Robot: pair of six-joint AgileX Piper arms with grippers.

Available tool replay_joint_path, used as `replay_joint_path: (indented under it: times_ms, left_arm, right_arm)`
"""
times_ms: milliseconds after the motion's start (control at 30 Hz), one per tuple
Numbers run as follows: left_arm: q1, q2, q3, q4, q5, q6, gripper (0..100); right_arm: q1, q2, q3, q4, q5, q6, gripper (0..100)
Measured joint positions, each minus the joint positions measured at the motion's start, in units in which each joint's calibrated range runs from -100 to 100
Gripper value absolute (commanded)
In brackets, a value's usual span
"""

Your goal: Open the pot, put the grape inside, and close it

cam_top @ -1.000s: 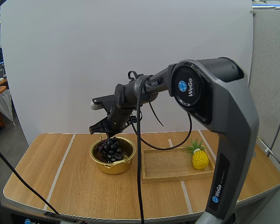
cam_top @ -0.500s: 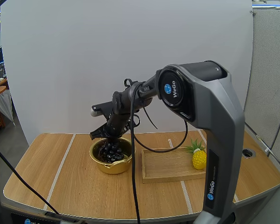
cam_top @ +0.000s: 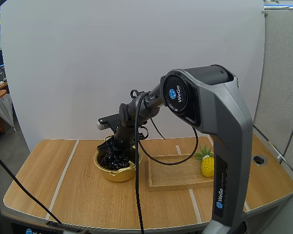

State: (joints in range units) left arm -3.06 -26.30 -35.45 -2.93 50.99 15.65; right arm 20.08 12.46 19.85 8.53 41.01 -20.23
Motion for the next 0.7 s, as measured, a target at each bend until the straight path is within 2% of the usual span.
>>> replay_joint_path:
  times_ms: [300,700]
  left_arm:
    - [0.0,0.0,0.0,0.0,0.0,0.0,0]
    - [0.0,0.0,0.0,0.0,0.0,0.0,0]
  right_arm:
    - [0.0,-9.1,1.0,-0.3,14.0,0.0,0]
    - [0.0,-28.7,1.7,-0.3,23.5,0.2,0]
